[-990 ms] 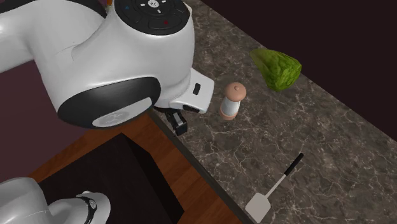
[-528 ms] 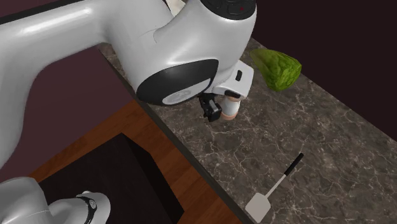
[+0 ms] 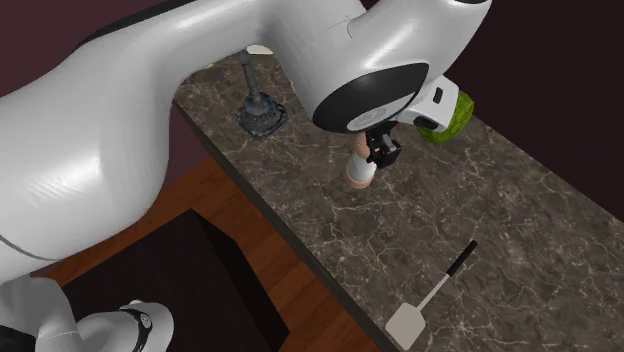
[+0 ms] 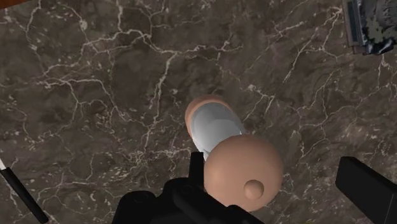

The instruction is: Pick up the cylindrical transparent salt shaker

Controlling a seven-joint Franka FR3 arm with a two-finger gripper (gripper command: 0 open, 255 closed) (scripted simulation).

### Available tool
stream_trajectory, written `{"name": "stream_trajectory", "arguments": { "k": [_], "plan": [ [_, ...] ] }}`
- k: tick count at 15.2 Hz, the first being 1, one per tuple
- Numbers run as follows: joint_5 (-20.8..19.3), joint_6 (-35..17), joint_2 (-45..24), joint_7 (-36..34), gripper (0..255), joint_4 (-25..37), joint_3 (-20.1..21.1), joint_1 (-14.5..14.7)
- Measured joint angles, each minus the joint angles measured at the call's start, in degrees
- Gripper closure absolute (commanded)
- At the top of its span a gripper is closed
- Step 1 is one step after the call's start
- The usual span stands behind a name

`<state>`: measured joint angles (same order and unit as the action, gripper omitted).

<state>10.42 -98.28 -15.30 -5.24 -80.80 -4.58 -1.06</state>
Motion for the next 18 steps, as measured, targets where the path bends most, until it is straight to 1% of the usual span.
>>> {"name": "stream_trajectory", "arguments": {
  "k": [1, 2, 8, 9, 18],
  "plan": [
    [0.15, 0.09, -1.31, 0.10, 0, 1.49, -0.08, -0.22],
    [0.23, -0.31, -1.77, 0.17, 0, 1.60, -0.11, -0.29],
    [0.40, -4.76, -2.02, 0.75, 0, -2.58, -0.06, -0.15],
    [0.39, -5.06, -1.86, 0.78, 255, -3.03, -0.06, -0.12],
    [0.42, -5.41, -1.58, 0.84, 255, -3.54, -0.05, -0.10]
  ]
}}
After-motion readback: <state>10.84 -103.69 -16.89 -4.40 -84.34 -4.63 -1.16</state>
